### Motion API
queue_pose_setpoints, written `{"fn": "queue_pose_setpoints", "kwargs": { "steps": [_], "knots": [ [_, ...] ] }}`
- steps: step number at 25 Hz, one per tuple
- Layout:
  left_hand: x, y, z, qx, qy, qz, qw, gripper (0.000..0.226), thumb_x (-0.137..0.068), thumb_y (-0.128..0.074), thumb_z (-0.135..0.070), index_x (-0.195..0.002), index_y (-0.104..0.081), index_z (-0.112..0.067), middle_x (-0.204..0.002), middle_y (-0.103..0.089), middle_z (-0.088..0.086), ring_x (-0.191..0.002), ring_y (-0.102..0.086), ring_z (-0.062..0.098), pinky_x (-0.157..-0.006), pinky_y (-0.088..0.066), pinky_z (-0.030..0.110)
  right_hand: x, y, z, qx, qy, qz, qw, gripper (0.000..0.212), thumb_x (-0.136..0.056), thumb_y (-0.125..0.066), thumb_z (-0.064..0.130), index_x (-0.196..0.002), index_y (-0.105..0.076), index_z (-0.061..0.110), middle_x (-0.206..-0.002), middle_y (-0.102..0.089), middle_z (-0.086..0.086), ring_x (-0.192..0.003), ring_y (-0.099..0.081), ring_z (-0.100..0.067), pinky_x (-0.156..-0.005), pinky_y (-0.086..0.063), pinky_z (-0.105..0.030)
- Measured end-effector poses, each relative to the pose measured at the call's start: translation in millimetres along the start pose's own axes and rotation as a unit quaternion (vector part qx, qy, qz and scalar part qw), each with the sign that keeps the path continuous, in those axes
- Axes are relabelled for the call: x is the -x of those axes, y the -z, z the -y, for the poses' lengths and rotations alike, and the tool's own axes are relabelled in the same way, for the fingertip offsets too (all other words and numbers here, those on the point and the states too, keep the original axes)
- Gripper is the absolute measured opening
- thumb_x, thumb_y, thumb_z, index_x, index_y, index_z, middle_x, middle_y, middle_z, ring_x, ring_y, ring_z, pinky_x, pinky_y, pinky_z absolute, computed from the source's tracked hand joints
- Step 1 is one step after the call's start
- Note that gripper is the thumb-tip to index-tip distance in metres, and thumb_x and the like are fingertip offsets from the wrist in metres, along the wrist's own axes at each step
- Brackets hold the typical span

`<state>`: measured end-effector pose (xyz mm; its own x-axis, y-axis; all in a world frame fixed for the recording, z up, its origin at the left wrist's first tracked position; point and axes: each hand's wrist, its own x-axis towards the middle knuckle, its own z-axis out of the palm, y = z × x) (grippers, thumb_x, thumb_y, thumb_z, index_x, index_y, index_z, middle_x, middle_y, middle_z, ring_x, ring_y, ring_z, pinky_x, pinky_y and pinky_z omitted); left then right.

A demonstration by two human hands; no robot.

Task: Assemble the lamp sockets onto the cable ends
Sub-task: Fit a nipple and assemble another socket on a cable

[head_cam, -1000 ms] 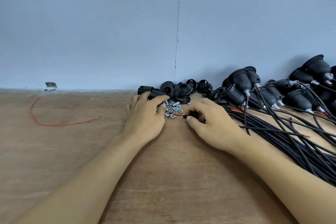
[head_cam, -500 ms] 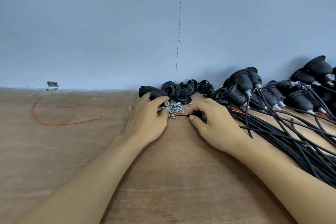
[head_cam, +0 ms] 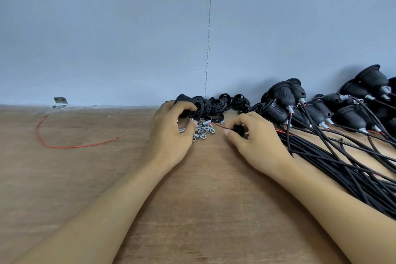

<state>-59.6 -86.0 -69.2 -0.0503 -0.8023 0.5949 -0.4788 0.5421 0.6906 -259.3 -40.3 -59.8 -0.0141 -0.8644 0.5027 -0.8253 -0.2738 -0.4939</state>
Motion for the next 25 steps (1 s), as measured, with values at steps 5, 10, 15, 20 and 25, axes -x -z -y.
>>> {"fn": "queue_pose_setpoints", "kwargs": {
  "steps": [5,10,15,20,25],
  "knots": [
    [9.8,0.6,-14.1,0.075,0.069,-0.008,0.995,0.039,-0.076,-0.087,-0.023,-0.083,-0.049,-0.033,-0.095,-0.067,-0.006,-0.080,-0.063,0.007,-0.068,-0.048,0.017,-1.2,2.0,1.1,-0.026,-0.024,-0.019,0.999,0.011,-0.093,-0.067,0.030,-0.085,-0.065,0.022,-0.087,-0.060,0.008,-0.084,-0.054,-0.004,-0.072,-0.037,-0.006],
    [33.9,-4.7,-33.1,-0.009,-0.054,0.085,0.995,0.048,-0.075,-0.082,-0.026,-0.103,-0.045,-0.039,-0.104,-0.060,-0.020,-0.101,-0.058,-0.001,-0.084,-0.047,0.018,-1.9,5.3,1.3,-0.065,-0.062,-0.013,0.996,0.006,-0.095,-0.064,0.026,-0.091,-0.067,0.022,-0.087,-0.065,0.013,-0.083,-0.057,-0.003,-0.073,-0.040,-0.019],
    [42.5,-8.4,-32.9,-0.013,-0.121,0.165,0.979,0.066,-0.075,-0.076,-0.020,-0.128,-0.044,-0.042,-0.112,-0.043,-0.025,-0.113,-0.047,-0.007,-0.093,-0.041,0.011,-3.1,11.3,2.9,-0.122,-0.120,-0.011,0.985,0.004,-0.095,-0.063,0.023,-0.093,-0.067,0.023,-0.084,-0.065,0.013,-0.079,-0.058,-0.001,-0.071,-0.040,-0.016],
    [38.0,-6.5,-28.4,-0.063,-0.070,0.150,0.984,0.057,-0.077,-0.074,-0.057,-0.127,-0.054,-0.040,-0.112,-0.052,-0.027,-0.110,-0.048,-0.004,-0.093,-0.042,0.019,-1.6,11.1,6.3,-0.178,-0.138,0.004,0.974,0.015,-0.091,-0.066,0.035,-0.082,-0.066,0.024,-0.076,-0.066,0.011,-0.068,-0.056,0.004,-0.064,-0.040,-0.013],
    [36.0,-2.8,-25.3,-0.061,-0.041,0.153,0.986,0.036,-0.076,-0.079,-0.053,-0.105,-0.060,-0.043,-0.103,-0.059,-0.021,-0.104,-0.051,-0.001,-0.090,-0.045,0.024,-4.0,11.6,4.0,-0.238,-0.122,0.031,0.963,0.008,-0.092,-0.069,0.025,-0.085,-0.071,0.024,-0.065,-0.057,0.015,-0.063,-0.050,-0.001,-0.066,-0.044,-0.019]
  ]
}}
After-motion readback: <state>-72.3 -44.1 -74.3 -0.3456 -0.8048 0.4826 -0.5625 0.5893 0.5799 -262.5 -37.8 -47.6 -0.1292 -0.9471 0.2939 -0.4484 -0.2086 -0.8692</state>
